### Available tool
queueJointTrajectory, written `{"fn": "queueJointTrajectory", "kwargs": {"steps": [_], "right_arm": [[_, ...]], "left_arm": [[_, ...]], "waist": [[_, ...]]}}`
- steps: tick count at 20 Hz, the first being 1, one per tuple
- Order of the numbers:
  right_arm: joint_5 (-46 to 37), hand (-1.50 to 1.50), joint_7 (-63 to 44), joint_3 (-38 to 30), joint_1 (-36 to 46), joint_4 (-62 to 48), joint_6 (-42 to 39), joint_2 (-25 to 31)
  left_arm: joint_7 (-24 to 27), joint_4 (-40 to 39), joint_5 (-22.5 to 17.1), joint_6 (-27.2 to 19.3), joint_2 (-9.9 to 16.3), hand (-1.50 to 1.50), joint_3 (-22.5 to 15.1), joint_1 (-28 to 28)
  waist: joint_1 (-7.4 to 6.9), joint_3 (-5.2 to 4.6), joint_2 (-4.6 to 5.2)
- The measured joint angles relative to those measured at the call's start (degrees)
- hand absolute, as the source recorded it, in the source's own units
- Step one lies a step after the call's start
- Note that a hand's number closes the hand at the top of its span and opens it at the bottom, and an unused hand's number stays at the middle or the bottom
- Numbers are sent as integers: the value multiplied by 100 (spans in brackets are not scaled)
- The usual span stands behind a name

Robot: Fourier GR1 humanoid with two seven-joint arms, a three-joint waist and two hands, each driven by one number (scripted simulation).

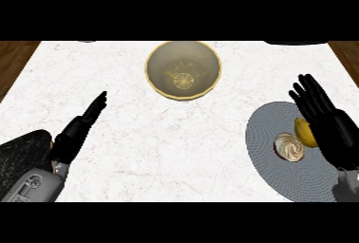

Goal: Pick the lemon from the placemat and place it in the bowl

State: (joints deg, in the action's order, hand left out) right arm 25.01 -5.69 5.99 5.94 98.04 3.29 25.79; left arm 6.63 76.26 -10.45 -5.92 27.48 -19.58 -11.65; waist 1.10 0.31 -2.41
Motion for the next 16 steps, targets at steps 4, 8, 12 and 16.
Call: {"fn": "queueJointTrajectory", "kwargs": {"steps": [4, 8, 12, 16], "right_arm": [[-215, 150, 251, 78, -242, -210, -616, 345], [-1180, -150, 487, 69, -278, -465, -749, 1102], [-1402, -150, 1522, -417, -696, -732, 82, 555], [-1262, -150, 2800, -770, -1111, -860, 125, 135]], "left_arm": [[-158, 267, -12, -310, -269, 0, 138, -54], [-214, 342, -182, -616, -579, 0, 321, -30], [-348, 448, -297, -848, -841, 0, 393, 8], [-510, 663, -295, -965, -978, 0, 383, 80]], "waist": [[-86, -16, 149], [-100, -52, 178], [-6, -23, 201], [-32, -19, 216]]}}
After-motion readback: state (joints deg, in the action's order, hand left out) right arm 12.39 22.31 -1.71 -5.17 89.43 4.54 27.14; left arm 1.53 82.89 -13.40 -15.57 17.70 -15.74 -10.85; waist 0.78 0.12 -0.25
